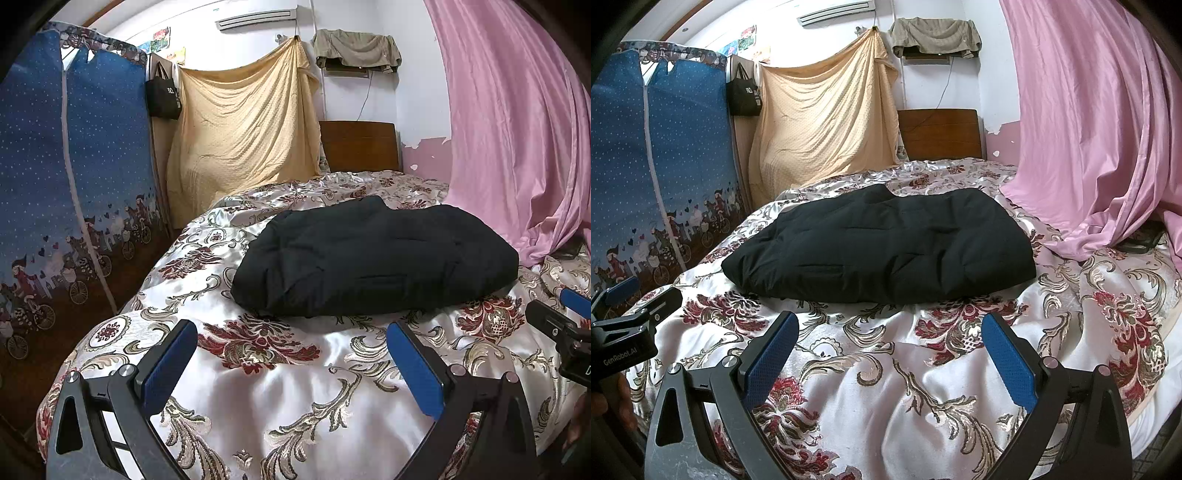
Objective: Fold large clothes
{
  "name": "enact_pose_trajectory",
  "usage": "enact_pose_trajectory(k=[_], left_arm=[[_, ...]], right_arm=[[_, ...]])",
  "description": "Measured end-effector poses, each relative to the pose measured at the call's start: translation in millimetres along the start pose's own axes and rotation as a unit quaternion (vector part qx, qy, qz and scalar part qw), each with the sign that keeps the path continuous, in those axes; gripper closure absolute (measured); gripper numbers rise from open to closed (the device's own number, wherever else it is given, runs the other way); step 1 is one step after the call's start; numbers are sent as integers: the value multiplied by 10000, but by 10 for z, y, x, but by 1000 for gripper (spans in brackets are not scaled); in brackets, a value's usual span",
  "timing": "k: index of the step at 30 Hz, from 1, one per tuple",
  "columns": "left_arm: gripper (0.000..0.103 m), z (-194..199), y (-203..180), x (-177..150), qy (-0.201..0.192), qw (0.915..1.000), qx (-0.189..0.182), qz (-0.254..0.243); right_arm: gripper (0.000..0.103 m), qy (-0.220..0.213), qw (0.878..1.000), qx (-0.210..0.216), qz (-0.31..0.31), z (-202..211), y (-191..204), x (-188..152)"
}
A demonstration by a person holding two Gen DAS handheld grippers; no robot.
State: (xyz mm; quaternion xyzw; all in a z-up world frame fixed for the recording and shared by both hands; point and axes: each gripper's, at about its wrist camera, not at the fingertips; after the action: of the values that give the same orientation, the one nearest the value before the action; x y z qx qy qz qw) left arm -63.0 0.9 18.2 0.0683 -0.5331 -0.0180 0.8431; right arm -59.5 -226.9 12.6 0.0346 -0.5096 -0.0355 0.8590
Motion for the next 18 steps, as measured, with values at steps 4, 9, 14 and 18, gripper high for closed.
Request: enact_pose_trajectory(k=[4, 9, 14, 18], left_arm=[[0, 0, -1, -3, 2, 10000, -2, 2], [0, 5, -8, -1, 2, 10000, -6, 0], [0, 6, -6, 2, 0, 10000, -5, 3], [0, 6, -4, 1, -2, 10000, -8, 0]], right_arm=[[6, -4, 10000, 1, -2, -2, 1, 8], [6, -3, 10000, 1, -3, -1, 0, 7], [6, -3, 10000, 0, -4, -1, -1, 5], [6, -2, 10000, 3, -7, -1, -5, 4]])
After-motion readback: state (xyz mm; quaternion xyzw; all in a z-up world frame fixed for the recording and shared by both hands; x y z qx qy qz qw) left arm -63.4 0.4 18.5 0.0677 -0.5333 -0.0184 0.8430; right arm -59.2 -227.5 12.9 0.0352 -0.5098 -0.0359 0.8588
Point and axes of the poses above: each gripper's, at about its wrist camera, not at the fingertips, and z roughly against the way its jaws point, y to its left, x to its top, and after that the axes turned 3 degrees about x, right-handed
